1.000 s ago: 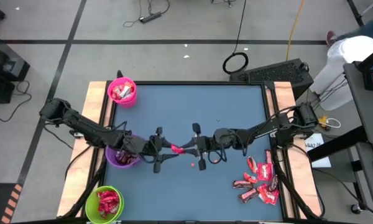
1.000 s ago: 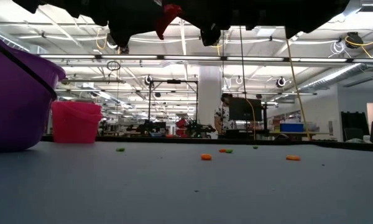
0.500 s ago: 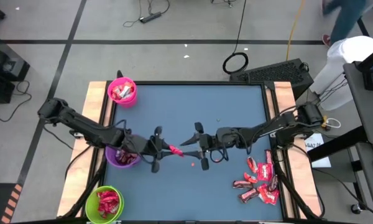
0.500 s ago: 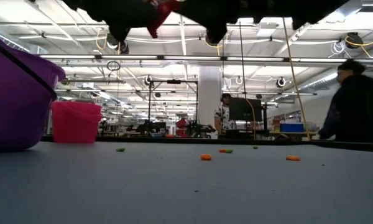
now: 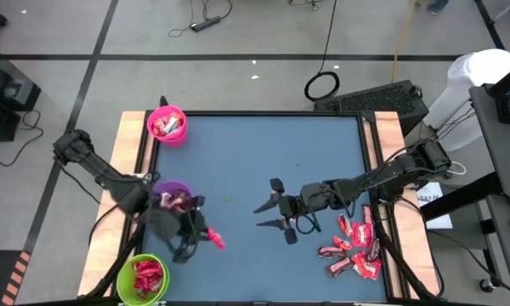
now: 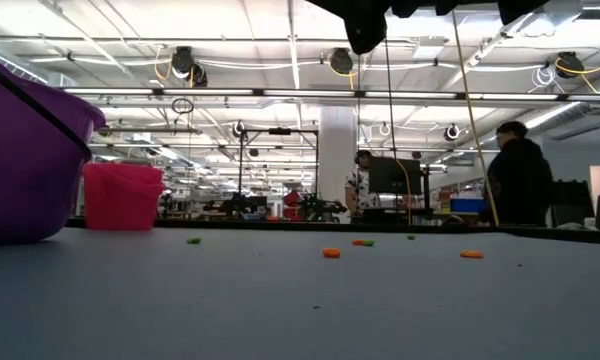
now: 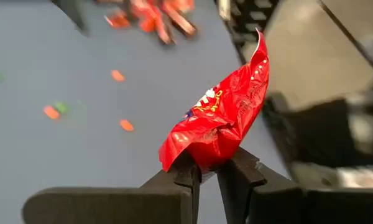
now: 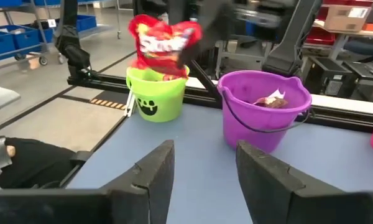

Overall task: Organize candy in baskets
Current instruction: Put the red candy into the green bucket

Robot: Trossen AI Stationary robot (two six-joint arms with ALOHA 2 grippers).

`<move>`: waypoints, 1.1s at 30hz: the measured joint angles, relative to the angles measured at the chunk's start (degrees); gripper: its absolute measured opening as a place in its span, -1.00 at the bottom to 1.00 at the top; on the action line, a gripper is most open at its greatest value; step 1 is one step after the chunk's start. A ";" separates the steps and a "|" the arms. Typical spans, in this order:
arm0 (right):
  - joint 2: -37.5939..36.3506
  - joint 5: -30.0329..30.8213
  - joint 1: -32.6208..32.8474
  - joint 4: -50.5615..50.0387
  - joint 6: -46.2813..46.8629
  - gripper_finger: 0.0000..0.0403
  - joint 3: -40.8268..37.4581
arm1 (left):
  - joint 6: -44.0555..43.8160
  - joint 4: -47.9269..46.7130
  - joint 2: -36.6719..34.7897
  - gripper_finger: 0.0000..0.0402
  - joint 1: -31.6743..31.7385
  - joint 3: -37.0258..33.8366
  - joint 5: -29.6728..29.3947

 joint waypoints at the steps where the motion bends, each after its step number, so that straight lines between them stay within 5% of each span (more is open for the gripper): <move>1: 0.00 0.02 0.00 -0.09 -0.01 -0.21 0.00 | -2.71 -2.46 0.05 -0.78 -1.50 1.04 0.26; 20: 0.00 0.00 -0.20 -0.85 -0.80 -0.23 0.00 | -64.04 -21.46 0.12 -0.78 -24.94 4.69 4.72; 33: 1.36 1.66 -0.40 -0.18 -1.21 -0.23 -0.04 | -84.49 -24.49 7.31 -0.78 -37.39 3.95 7.61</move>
